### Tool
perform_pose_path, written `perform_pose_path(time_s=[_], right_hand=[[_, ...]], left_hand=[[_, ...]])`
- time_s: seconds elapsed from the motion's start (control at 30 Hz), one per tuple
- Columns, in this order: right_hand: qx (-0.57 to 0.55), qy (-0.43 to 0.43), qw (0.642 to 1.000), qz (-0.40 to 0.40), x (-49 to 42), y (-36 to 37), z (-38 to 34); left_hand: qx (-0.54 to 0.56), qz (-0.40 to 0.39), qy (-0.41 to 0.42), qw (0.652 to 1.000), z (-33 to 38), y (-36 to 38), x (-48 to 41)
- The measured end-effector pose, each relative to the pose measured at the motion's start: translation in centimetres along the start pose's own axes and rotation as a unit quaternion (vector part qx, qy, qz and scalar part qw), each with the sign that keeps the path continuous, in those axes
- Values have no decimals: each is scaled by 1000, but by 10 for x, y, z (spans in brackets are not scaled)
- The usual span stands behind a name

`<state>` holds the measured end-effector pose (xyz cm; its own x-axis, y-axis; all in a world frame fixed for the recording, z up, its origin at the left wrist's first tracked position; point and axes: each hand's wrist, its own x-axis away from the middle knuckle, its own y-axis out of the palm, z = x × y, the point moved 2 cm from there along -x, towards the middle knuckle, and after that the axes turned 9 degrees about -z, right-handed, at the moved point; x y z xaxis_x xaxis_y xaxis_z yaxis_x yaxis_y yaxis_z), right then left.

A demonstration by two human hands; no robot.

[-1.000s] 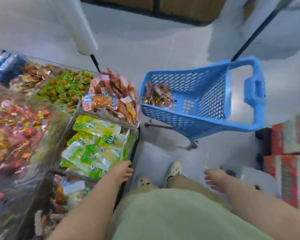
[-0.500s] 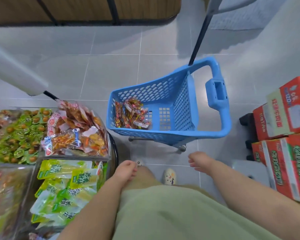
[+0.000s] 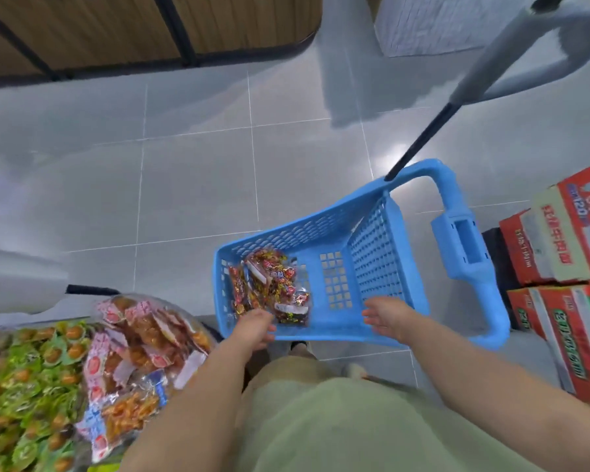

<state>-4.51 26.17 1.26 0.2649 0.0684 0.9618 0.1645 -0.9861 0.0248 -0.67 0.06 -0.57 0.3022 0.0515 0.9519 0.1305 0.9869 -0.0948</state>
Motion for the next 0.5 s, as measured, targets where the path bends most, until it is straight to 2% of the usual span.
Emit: perform_pose_path(time_s=[0.2,0.3,0.4,0.5], right_hand=[[41,12,999,3,-34,24,-39],[99,41,994,-9,-59,37,-51],[169,47,984,-42,-93,50,-52],[268,11,961,-74,-135,64,-44]], left_hand=[[-11,39,-22,999,41,-48,-38],[-30,41,-21,998,43,-55,-50],[4,27,-26,999,35,-48,-64],[92,25,-18,995,22,-36,-81]])
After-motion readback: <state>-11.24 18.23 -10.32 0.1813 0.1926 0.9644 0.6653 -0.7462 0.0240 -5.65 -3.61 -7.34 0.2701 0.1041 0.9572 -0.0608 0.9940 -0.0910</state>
